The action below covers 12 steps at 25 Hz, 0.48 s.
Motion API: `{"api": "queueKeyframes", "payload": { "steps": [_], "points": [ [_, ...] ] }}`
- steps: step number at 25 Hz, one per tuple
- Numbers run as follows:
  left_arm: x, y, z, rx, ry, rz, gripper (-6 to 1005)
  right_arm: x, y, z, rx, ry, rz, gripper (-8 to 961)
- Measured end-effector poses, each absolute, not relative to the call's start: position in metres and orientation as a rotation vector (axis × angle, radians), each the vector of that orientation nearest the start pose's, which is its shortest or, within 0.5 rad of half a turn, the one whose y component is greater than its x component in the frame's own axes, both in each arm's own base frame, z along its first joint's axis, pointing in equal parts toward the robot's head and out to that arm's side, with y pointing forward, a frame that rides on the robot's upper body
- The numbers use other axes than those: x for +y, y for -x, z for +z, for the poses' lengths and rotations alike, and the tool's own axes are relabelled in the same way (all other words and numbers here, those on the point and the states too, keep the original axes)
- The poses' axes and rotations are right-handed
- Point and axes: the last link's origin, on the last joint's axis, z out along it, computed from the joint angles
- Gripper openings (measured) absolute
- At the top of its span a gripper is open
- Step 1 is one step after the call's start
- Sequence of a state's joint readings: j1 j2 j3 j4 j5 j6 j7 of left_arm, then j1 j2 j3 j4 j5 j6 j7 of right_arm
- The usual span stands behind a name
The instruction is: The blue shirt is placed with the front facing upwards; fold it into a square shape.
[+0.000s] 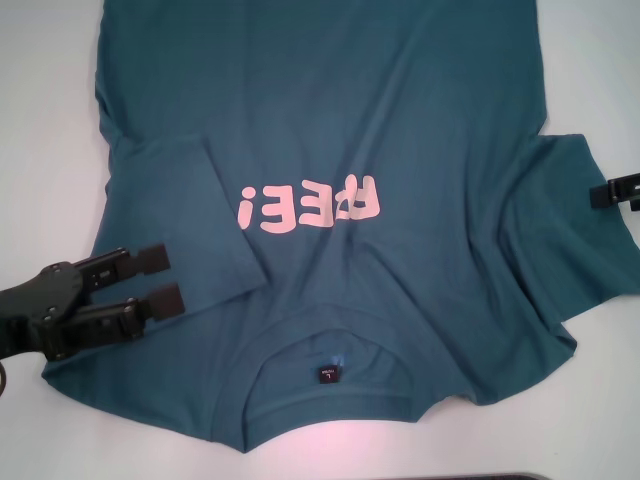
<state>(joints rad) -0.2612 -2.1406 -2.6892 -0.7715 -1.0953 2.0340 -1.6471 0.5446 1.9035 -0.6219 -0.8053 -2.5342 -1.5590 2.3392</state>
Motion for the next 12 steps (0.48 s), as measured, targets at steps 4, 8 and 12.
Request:
{"api": "queueKeyframes", "payload": {
  "steps": [4, 8, 12],
  "points": [
    [0.212, 0.295, 0.026, -1.194, 2.640, -1.140, 947, 0.334, -0.340, 0.087, 1.728, 2.194, 0.034, 853],
    [0.212, 0.295, 0.027, -1.195, 2.636, -1.140, 947, 0.336, -0.338, 0.082, 1.722, 2.202, 0.036, 852],
    [0.212, 0.296, 0.028, -1.194, 2.626, -1.146, 946, 0.337, -0.337, 0.078, 1.717, 2.210, 0.006, 852]
  ]
}}
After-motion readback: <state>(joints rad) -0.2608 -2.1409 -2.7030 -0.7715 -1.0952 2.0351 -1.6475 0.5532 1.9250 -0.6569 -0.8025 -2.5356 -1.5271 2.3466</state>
